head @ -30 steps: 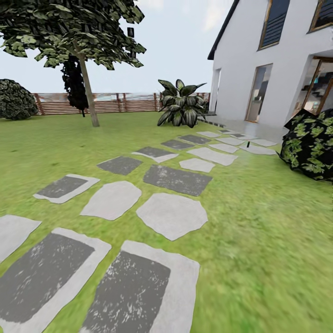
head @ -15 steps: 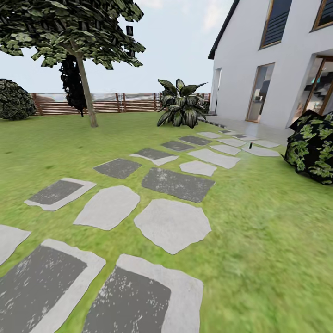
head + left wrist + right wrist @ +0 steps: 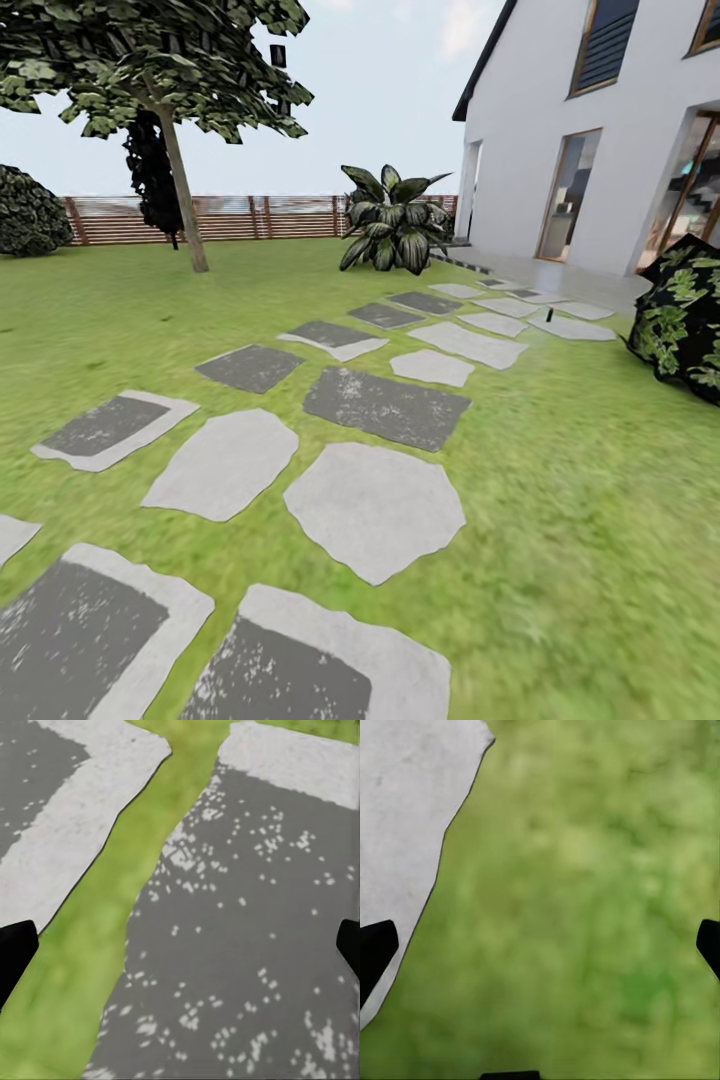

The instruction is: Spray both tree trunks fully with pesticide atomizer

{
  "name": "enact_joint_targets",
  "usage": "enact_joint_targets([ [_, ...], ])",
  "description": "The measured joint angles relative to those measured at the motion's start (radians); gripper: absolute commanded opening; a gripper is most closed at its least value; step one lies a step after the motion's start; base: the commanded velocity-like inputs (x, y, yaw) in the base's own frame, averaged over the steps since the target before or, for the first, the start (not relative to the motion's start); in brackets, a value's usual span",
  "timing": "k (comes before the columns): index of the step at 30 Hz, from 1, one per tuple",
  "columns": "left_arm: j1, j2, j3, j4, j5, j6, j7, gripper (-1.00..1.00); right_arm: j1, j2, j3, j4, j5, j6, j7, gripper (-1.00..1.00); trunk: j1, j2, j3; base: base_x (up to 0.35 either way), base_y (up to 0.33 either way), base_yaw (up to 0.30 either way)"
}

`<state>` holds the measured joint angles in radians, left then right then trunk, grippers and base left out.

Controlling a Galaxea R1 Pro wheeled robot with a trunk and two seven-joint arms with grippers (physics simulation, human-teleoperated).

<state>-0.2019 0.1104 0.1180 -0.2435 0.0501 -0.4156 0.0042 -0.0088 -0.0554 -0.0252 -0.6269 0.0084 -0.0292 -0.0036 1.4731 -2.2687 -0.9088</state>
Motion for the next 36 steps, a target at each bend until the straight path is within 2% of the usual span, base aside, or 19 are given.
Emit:
enact_joint_targets([
  [8,0.0,0.0,0.0,0.0,0.0,0.0,0.0,1.0,0.0,0.0,0.0,-0.003,-0.001,0.0,0.0,1.0,0.0,0.0,0.0,0.339,0.0,-0.022],
  [30,0.0,0.0,0.0,0.001,0.0,0.001,0.0,1.0,0.0,0.0,0.0,-0.001,-0.001,0.0,0.001,1.0,0.0,0.0,0.0,0.339,0.0,-0.243],
  [36,0.0,0.0,0.0,0.0,0.0,0.001,0.0,1.0,0.0,0.0,0.0,-0.001,-0.001,0.0,0.0,1.0,0.0,0.0,0.0,0.339,0.0,-0.071],
])
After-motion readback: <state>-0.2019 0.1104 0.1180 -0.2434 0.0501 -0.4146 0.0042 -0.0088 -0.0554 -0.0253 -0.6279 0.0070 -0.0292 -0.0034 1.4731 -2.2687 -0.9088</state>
